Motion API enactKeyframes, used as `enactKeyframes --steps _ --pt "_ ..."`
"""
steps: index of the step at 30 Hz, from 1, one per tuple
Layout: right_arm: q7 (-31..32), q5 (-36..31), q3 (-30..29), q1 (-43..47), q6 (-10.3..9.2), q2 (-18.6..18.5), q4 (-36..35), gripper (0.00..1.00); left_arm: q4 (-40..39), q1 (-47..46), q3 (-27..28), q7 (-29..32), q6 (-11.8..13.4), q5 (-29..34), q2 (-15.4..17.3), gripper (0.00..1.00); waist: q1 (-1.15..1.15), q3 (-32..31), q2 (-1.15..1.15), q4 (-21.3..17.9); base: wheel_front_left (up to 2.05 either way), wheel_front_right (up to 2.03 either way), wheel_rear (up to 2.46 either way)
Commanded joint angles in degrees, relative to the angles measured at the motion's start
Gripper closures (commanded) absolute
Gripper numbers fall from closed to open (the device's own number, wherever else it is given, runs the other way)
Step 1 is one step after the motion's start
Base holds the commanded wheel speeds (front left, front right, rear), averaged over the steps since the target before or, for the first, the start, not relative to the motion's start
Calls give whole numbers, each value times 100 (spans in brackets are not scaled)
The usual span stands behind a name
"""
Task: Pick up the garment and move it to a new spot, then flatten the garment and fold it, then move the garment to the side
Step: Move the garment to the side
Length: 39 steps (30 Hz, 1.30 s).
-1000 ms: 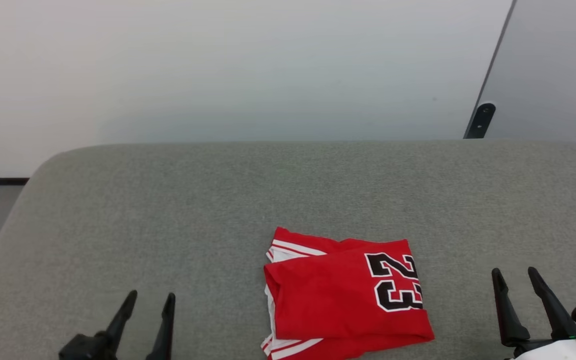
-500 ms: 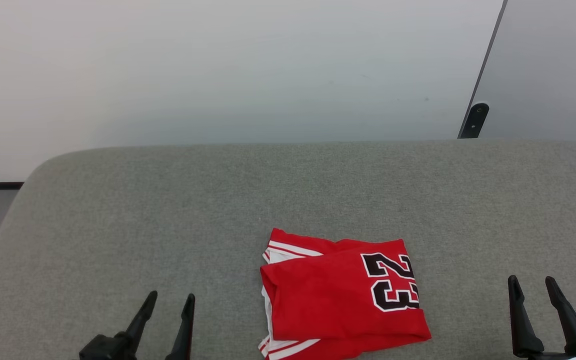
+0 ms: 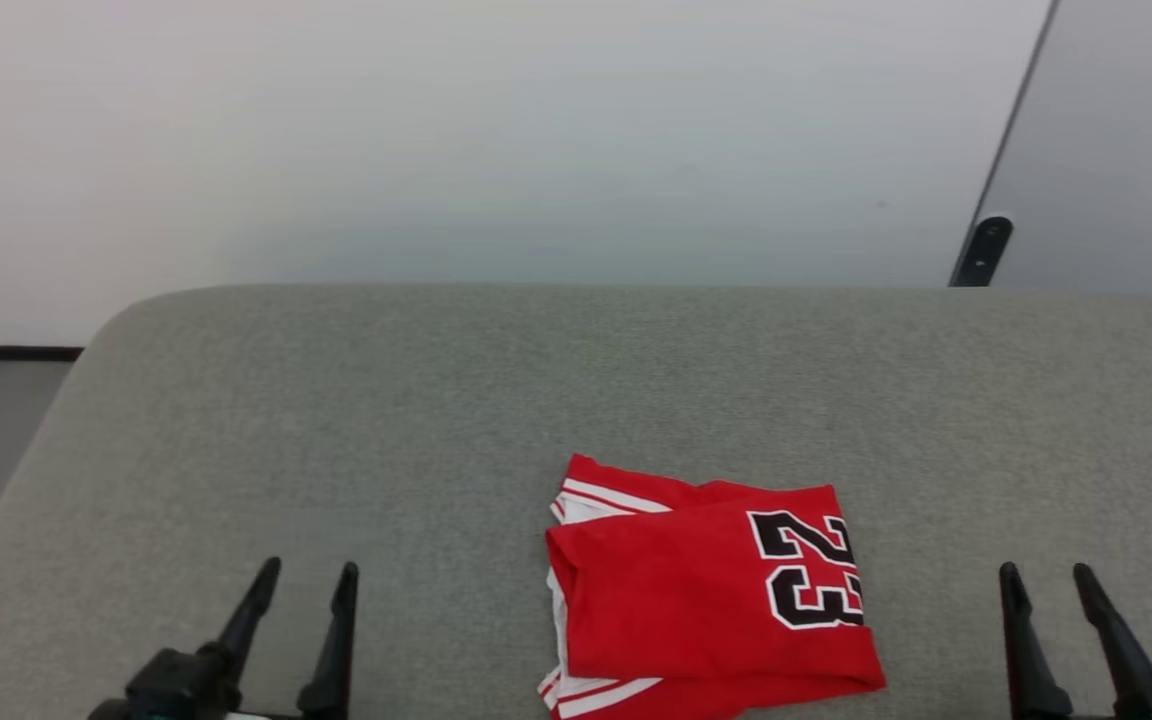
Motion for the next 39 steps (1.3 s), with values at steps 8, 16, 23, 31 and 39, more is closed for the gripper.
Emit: enactKeyframes --steps 8,16,23,31,39 --pt "-6 54 423 -47 -9 34 132 0 -19 -63 204 -3 -11 -24 162 0 0 -93 0 672 0 0 0" --pt "-6 108 519 -121 -8 -20 330 0 -73 24 247 -3 -11 -45 141 0 0 -134 0 978 0 0 0" --pt "269 552 901 -523 -9 -486 1116 0 -191 -70 233 -2 -11 -71 135 0 0 -90 0 1025 0 0 0" --pt "2032 1254 1502 -1609 -8 -1425 1745 0 -379 -223 142 -2 -11 -179 219 0 0 239 0 1138 0 0 0" --pt "4134 2333 1931 -2583 -8 -1844 2251 0 -400 -524 -79 -3 -11 -233 124 0 0 818 0 1395 0 0 0"
